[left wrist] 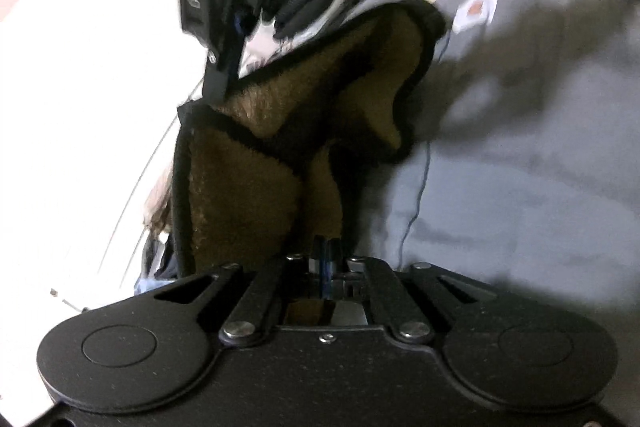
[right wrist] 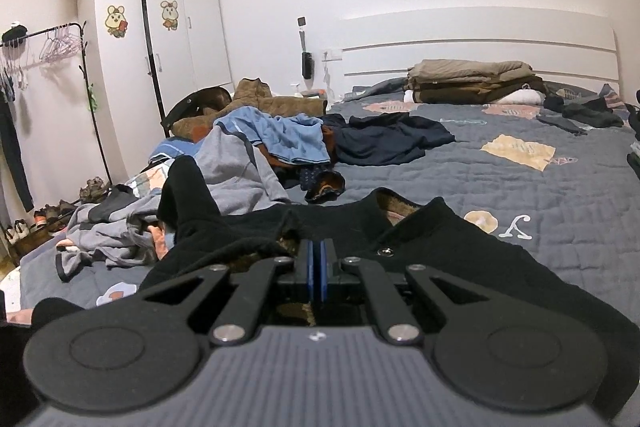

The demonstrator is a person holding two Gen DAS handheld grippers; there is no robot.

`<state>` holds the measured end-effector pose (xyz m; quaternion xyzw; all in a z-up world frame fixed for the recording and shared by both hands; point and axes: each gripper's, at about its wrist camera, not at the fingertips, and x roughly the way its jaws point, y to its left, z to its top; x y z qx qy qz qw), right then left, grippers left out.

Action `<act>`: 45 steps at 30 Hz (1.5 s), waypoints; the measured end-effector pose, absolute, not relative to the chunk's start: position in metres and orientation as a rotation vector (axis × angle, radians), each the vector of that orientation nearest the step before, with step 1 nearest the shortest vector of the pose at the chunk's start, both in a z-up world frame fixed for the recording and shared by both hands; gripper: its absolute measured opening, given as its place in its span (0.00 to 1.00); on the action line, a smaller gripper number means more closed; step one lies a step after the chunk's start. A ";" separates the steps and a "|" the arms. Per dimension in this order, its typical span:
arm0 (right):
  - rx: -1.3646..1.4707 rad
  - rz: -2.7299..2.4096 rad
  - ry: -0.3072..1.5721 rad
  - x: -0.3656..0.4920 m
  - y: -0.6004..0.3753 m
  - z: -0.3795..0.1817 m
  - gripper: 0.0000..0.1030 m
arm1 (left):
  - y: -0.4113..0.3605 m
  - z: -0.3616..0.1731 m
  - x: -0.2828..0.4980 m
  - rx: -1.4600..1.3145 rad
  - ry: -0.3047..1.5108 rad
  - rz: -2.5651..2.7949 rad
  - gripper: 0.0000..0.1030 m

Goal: Fold clothes

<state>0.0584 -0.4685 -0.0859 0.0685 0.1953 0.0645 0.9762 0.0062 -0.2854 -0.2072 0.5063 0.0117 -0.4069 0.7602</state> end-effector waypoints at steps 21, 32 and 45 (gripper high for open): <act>0.173 0.133 0.399 0.060 -0.474 -0.088 0.03 | -0.316 -0.249 0.049 1.110 -0.004 -0.789 0.40; 0.171 0.130 0.405 0.061 -0.473 -0.088 0.03 | -0.312 -0.243 0.055 1.057 0.058 -0.834 0.08; 0.165 0.159 0.398 0.060 -0.469 -0.078 0.03 | -0.242 -0.181 0.033 0.965 0.098 -0.928 0.05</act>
